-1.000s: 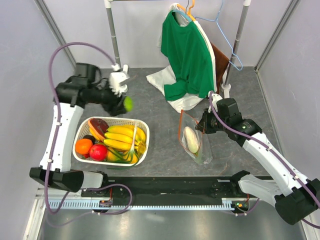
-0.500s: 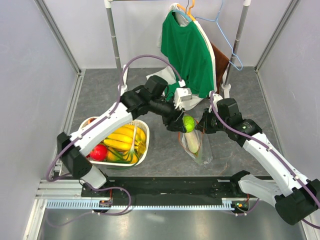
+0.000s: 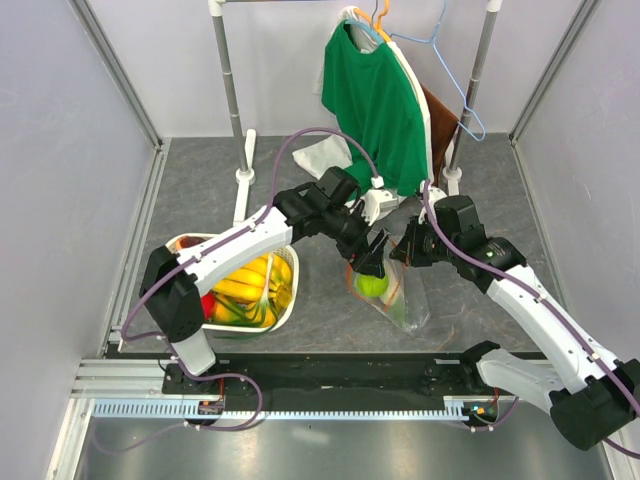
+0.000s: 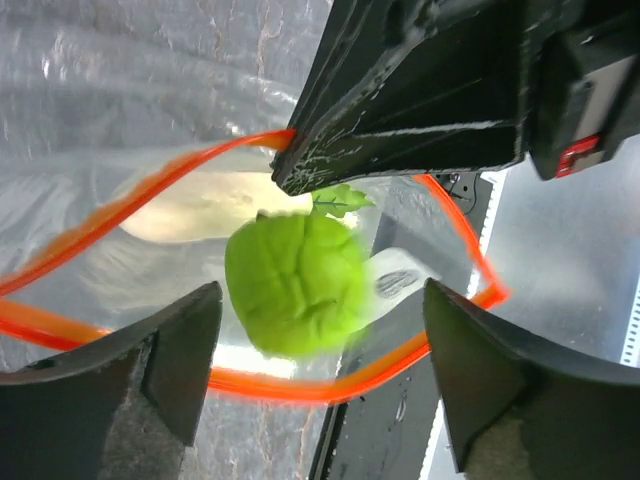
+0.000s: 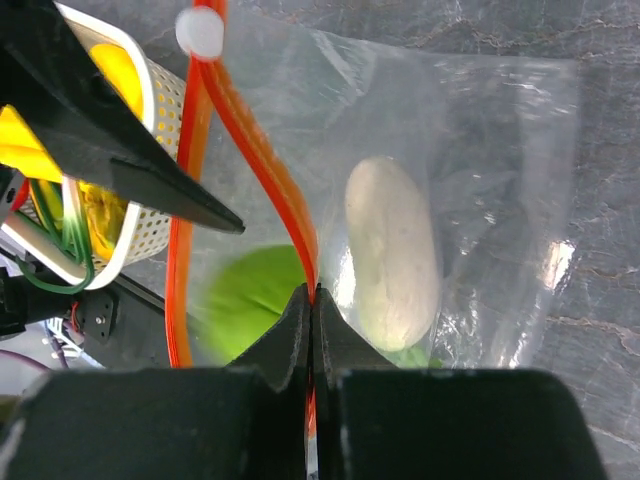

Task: Place the food in the zip-top bag and seal the zipper
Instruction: Place the fake fruit in the zipper food storage bag, then pick up the fake fruit from the bin.

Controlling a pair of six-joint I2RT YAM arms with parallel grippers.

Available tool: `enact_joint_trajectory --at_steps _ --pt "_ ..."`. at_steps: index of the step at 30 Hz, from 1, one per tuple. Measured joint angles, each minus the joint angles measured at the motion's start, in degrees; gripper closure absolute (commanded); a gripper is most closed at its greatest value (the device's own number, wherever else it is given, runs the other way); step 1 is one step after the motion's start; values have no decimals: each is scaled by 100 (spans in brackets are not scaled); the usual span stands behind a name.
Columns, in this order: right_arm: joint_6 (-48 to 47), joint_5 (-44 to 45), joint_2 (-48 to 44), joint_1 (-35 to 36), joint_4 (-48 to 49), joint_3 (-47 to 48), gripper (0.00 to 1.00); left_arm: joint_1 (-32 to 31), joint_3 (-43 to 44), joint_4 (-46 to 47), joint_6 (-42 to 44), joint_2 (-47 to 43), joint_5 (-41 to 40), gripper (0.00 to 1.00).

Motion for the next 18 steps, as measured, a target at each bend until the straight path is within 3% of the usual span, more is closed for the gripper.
enact_joint_trajectory --at_steps 3,10,14,18 --pt "28 -33 0 2 2 55 100 0 -11 -70 0 -59 -22 0" --pt "52 -96 0 2 0 155 100 417 -166 -323 142 -697 201 0" --pt "22 -96 -70 2 -4 179 100 1665 -210 -962 754 -1467 435 1" --pt "-11 -107 -138 2 -4 179 100 3298 -208 -1860 1475 -2081 476 5"
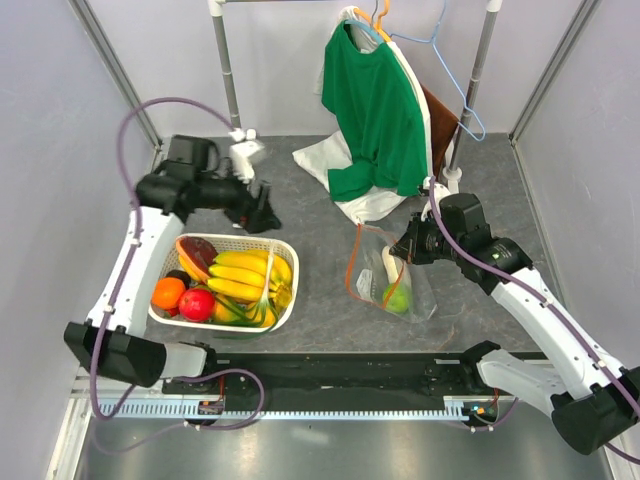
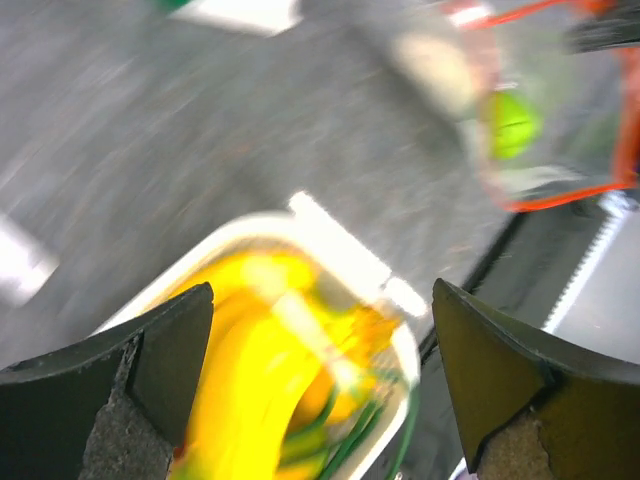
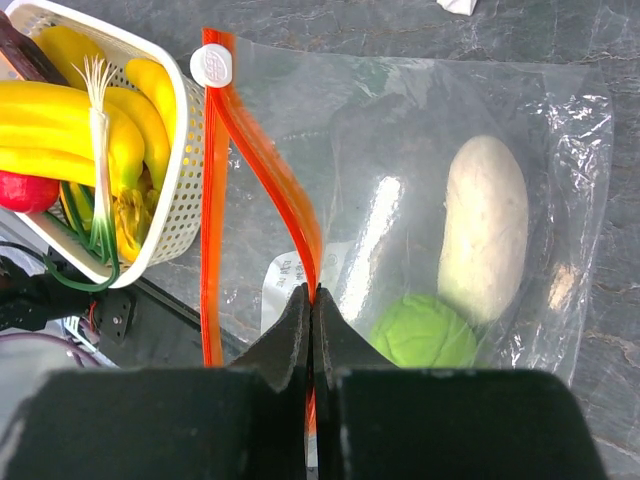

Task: Place the food in the zip-top bag and seal the zipper
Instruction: Pick up the fake fruit from the bin.

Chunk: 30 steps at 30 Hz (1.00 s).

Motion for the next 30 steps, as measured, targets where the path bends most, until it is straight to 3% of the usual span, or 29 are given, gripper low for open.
enact_joint_trajectory --at_steps 5,10,21,26,30 --pt "-24 -7 -7 0 2 -4 100 1574 -295 -785 713 -352 -450 4" --pt "-42 -7 -7 0 4 -11 100 2352 -1047 -1355 1231 -721 -986 3" --pt "-48 -7 -7 -2 9 -52 100 2900 -1696 -1882 2135 -1139 -1486 2" --pt "-44 -33 -7 -2 31 -146 100 2892 -1690 -1958 2170 -1005 -946 2" --pt "-48 -31 -4 -2 35 -146 100 2675 -1810 -1720 2135 -844 -678 9"
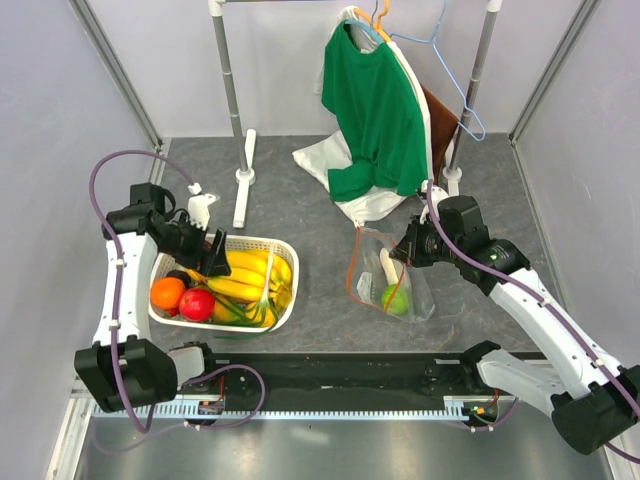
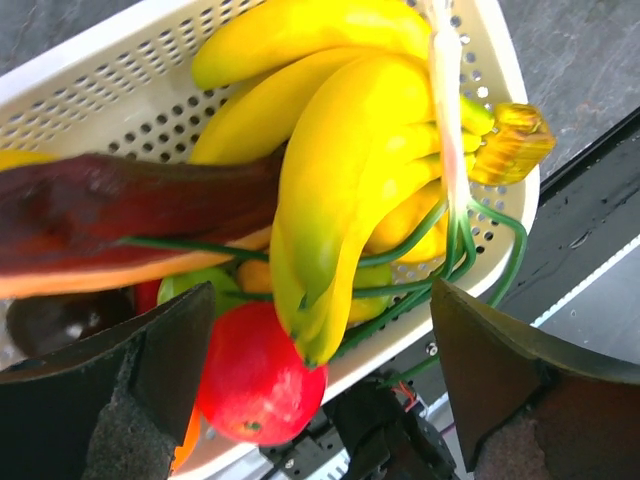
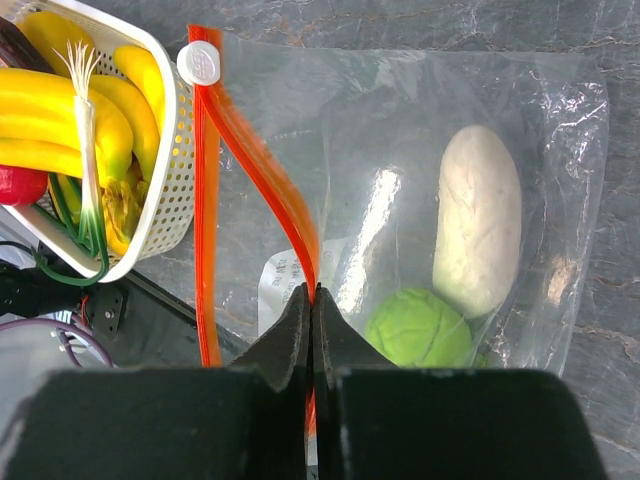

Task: Place the food in the zip-top bag and seal the zipper
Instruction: Pick up the fake fruit from the bin.

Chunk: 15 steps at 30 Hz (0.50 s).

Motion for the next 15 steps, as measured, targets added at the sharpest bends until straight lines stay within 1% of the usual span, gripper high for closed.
enact_joint_trajectory --at_steps 1,6,11,14,15 --pt "0 0 0 0 0 0 100 -55 -57 72 -20 2 33 11" --pt "2 0 2 0 0 0 100 -291 -391 476 -195 15 116 16" --pt "0 0 33 0 0 2 100 -599 -671 809 -424 17 109 27" --pt "0 0 70 0 0 2 100 -726 -752 968 -553 15 83 43" --pt "0 -2 76 2 0 2 100 -739 -763 1023 -584 17 74 51"
